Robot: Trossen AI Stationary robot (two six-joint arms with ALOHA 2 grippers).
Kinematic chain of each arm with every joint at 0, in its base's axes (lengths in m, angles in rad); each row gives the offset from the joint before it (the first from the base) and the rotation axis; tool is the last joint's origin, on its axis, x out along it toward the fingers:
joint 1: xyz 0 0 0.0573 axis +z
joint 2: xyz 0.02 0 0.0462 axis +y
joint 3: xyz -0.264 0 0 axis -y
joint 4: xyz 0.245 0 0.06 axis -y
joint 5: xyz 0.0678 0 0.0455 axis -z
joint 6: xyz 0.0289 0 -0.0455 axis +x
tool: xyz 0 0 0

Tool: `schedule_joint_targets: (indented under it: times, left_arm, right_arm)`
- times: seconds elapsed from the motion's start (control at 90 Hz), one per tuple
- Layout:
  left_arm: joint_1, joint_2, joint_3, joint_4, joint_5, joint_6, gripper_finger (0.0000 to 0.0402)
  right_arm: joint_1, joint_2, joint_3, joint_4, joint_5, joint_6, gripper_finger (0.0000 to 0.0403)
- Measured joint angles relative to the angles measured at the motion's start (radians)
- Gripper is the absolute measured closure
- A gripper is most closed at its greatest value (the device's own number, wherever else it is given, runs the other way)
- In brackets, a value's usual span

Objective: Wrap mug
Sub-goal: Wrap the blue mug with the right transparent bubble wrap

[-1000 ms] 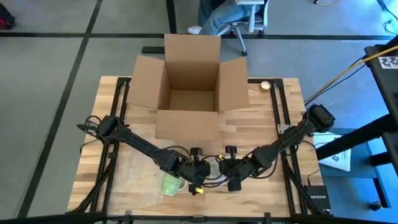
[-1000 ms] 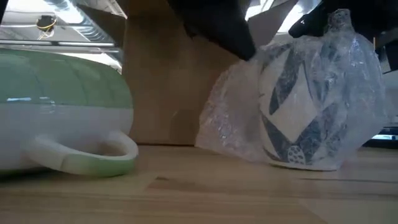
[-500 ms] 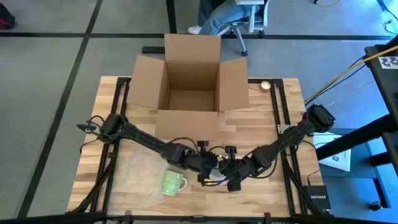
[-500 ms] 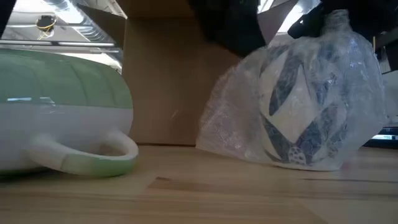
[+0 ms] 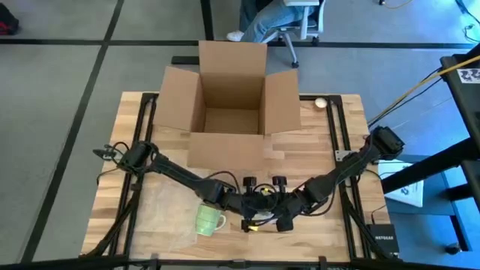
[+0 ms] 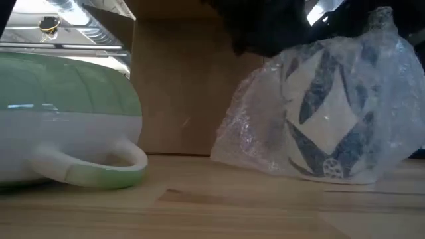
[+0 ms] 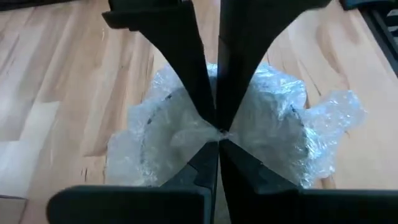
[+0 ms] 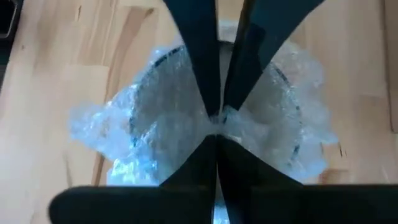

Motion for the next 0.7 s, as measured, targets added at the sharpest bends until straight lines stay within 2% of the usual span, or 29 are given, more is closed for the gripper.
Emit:
schedule_joint_targets:
  times: [0.167, 0.344, 0.533, 0.7]
  left_arm:
    - [-0.002, 0.001, -0.001, -0.01, -0.001, 0.006, 0.0401]
    - [-0.003, 0.001, -0.003, -0.015, -0.013, 0.007, 0.0401]
    - [-0.003, -0.02, -0.004, -0.018, -0.015, 0.005, 0.0401]
    - [-0.004, -0.066, -0.008, -0.048, -0.022, 0.018, 0.0401]
  right_arm:
    - [-0.002, -0.024, 0.064, -0.08, -0.008, -0.004, 0.0402]
    - [-0.003, -0.012, 0.049, -0.009, 0.06, -0.008, 0.0402]
    - [-0.003, 0.03, 0.007, 0.06, 0.075, -0.008, 0.0402]
    - [-0.003, 0.053, -0.014, 0.052, 0.083, 0.011, 0.0402]
